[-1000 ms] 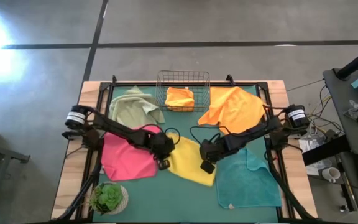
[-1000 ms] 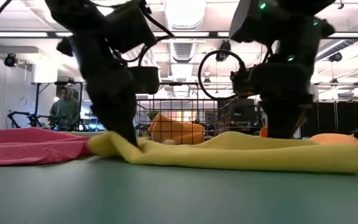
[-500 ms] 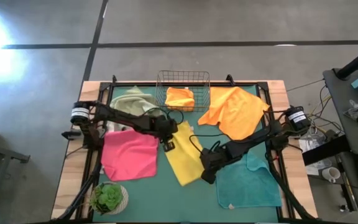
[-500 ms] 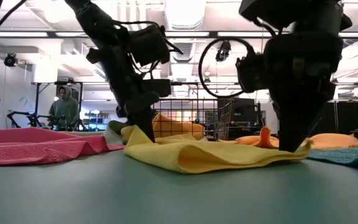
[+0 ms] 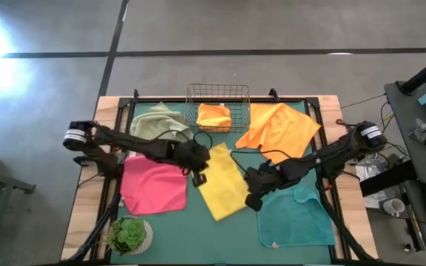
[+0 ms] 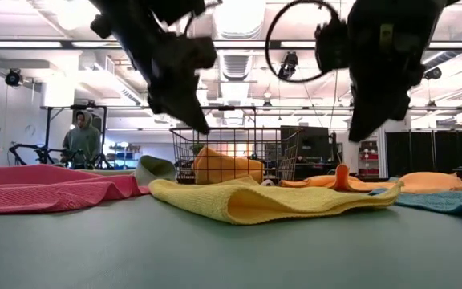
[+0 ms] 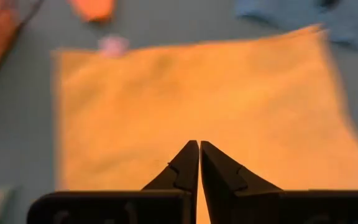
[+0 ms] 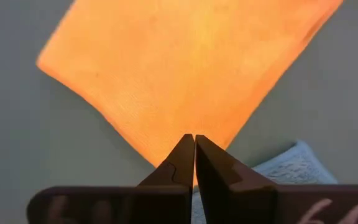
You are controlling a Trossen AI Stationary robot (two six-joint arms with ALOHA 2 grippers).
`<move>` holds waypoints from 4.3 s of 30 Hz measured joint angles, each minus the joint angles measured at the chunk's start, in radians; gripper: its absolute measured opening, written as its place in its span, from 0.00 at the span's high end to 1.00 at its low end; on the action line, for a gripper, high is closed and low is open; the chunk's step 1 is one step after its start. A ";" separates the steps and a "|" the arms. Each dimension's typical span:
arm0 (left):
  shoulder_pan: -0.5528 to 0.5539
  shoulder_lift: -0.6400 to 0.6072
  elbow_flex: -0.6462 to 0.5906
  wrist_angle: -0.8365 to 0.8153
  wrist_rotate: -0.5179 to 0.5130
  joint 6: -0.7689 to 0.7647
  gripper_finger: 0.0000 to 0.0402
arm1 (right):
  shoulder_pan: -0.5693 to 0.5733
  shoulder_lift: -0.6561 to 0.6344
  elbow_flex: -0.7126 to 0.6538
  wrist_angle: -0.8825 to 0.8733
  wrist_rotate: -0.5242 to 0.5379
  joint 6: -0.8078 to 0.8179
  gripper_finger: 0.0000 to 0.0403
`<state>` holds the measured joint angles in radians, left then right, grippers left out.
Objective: Fold microfiber towels
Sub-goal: Fold the yellow microfiber towel
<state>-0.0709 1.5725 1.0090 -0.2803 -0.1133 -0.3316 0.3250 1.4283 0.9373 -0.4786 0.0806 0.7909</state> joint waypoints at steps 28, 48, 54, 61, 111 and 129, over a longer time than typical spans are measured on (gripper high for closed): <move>-0.292 0.310 0.040 0.213 0.044 -0.108 1.00 | -0.002 -0.090 -0.006 -0.059 0.019 -0.096 0.98; -0.298 0.079 0.036 -0.238 0.164 -0.101 1.00 | -0.002 -0.090 -0.008 -0.064 0.018 -0.096 0.98; -0.298 0.023 0.040 -0.206 0.160 -0.051 0.99 | -0.002 -0.090 -0.008 -0.063 0.018 -0.096 0.98; -0.293 -0.014 0.040 -0.236 0.160 -0.082 0.84 | 0.000 -0.090 -0.008 -0.040 0.017 -0.152 0.98; -0.497 0.246 0.038 -0.114 0.022 -0.105 0.57 | 0.069 0.441 0.255 0.242 -0.167 -0.704 0.56; -0.491 0.241 0.034 -0.130 -0.043 -0.107 0.98 | 0.066 0.451 0.254 0.200 -0.087 -0.668 0.95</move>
<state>-0.5621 1.8133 1.0430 -0.4106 -0.1566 -0.4389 0.3912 1.8796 1.1909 -0.2785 -0.0061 0.1230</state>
